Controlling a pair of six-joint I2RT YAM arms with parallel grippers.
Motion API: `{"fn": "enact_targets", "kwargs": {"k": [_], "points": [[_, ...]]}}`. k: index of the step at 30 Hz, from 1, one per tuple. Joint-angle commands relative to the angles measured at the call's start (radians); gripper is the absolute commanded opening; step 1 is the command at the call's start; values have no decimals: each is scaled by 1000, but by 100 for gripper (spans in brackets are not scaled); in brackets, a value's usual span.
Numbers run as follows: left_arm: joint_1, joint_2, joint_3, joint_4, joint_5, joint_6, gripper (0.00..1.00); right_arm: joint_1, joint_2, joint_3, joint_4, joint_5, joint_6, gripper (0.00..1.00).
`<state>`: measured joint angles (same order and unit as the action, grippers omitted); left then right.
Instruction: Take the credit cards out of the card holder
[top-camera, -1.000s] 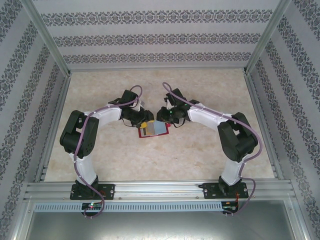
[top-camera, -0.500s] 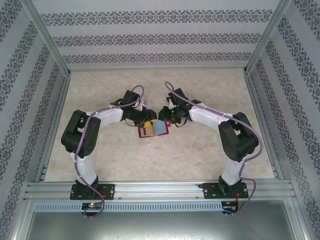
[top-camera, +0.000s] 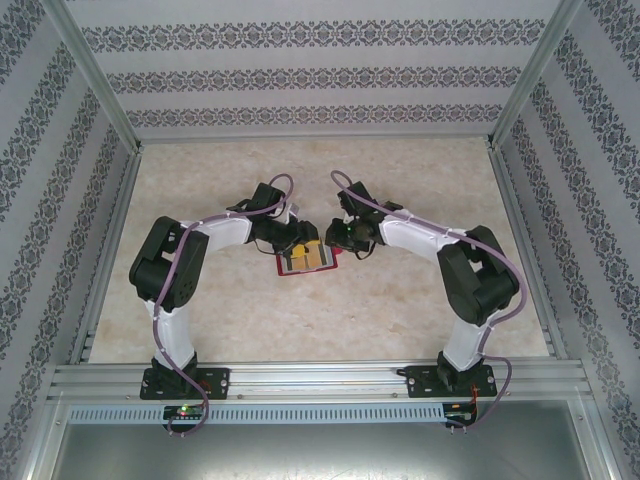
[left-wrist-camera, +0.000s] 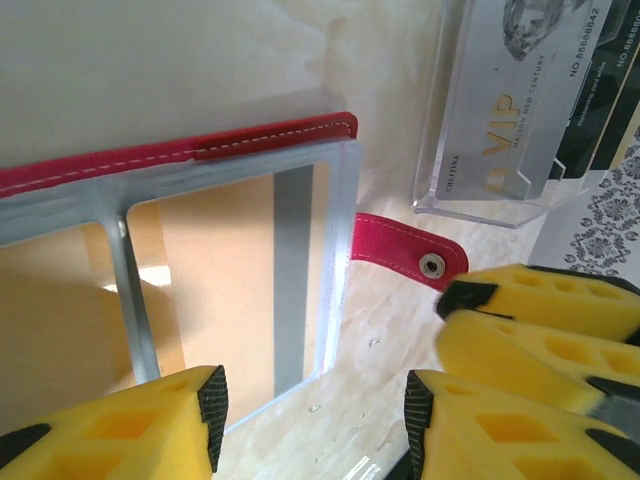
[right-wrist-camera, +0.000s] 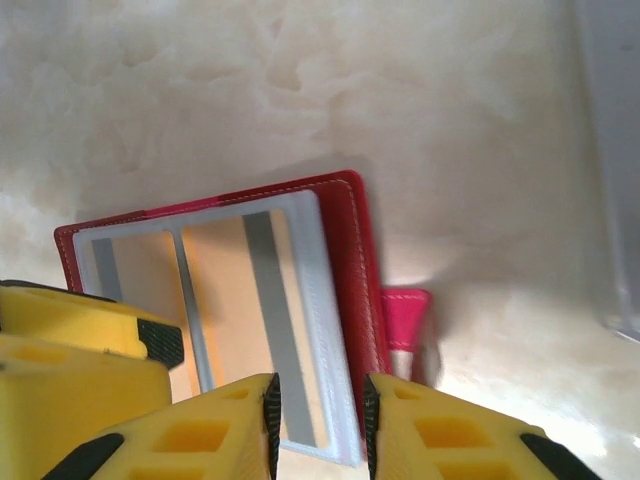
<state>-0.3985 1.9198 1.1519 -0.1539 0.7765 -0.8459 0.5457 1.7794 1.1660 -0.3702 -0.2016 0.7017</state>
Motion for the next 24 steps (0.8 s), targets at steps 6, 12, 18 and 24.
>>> {"fn": "enact_targets", "kwargs": {"k": [6, 12, 18, 24], "points": [[1, -88, 1, -154, -195, 58, 42, 56, 46, 77, -31, -53, -79, 27], [1, -62, -12, -147, -172, 40, 27, 82, 129, 127, -57, -71, -68, 22], [-4, -28, -1, -137, -143, 27, 24, 72, 156, 133, -75, -41, -62, 22], [-4, 1, 4, -138, -142, 21, 24, 57, 158, 112, -70, -14, -54, 23]]}}
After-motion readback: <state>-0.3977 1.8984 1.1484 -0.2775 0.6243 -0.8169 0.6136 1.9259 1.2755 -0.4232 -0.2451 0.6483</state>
